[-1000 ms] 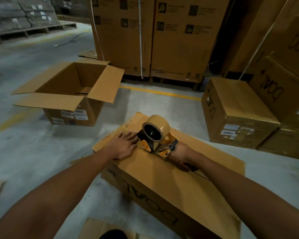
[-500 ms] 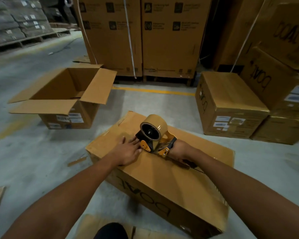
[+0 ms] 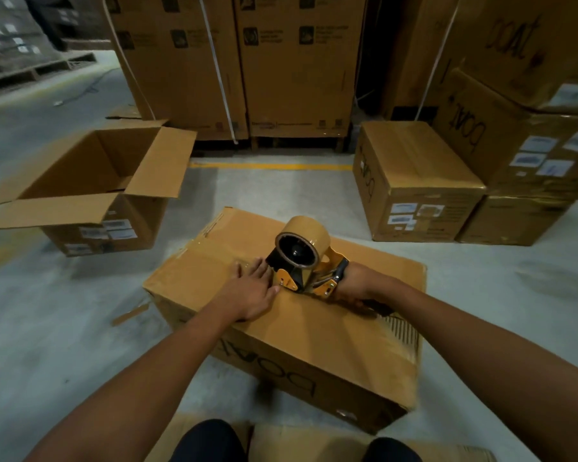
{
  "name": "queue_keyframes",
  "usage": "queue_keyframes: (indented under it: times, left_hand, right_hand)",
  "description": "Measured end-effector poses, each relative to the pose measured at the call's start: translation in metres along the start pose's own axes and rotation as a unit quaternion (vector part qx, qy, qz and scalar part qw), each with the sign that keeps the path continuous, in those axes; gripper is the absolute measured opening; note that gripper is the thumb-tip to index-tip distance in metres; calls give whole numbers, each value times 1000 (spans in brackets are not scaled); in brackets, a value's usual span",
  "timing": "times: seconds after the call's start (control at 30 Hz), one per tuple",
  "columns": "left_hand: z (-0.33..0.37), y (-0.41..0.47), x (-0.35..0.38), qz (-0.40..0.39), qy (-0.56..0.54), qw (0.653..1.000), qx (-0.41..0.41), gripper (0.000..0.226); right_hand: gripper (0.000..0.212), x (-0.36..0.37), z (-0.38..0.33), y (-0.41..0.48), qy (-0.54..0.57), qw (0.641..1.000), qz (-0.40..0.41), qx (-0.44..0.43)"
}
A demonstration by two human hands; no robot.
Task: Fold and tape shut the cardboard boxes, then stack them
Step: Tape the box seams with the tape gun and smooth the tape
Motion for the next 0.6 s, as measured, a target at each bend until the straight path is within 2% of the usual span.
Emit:
queue_keyframes:
  times: [0.13, 0.2, 0.27, 0.33, 0.43, 0.6]
  left_hand:
    - [5, 1, 4, 26, 13, 998, 64, 71]
    - [7, 0, 2, 35, 19, 996, 77, 72]
    - [8, 0, 1, 38, 12, 996, 84, 57]
    - [9, -2, 0, 42, 4, 995, 94, 52]
    - [6, 0, 2, 37, 1, 994, 101, 55]
    - [5, 1, 2, 16, 4, 996, 91, 74]
  right_hand:
    - [19, 4, 7, -6, 81, 995, -32, 47]
    - [23, 5, 5, -4, 49, 998, -24, 39]
    - [26, 2, 0, -1, -11, 999, -11, 28]
    - [28, 0, -4, -1, -51, 998, -17, 25]
    - [30, -7, -7, -18, -88, 996, -9, 27]
    - [34, -25, 46, -38, -77, 993, -26, 91]
Point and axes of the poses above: each hand's wrist, its own y-axis towards the middle knuckle, its own x-axis out of the palm, z = x × y, the point moved 4 cm from there along y, towards the middle knuckle, and after that the axes turned 11 degrees about -z, right-handed, at the moved point
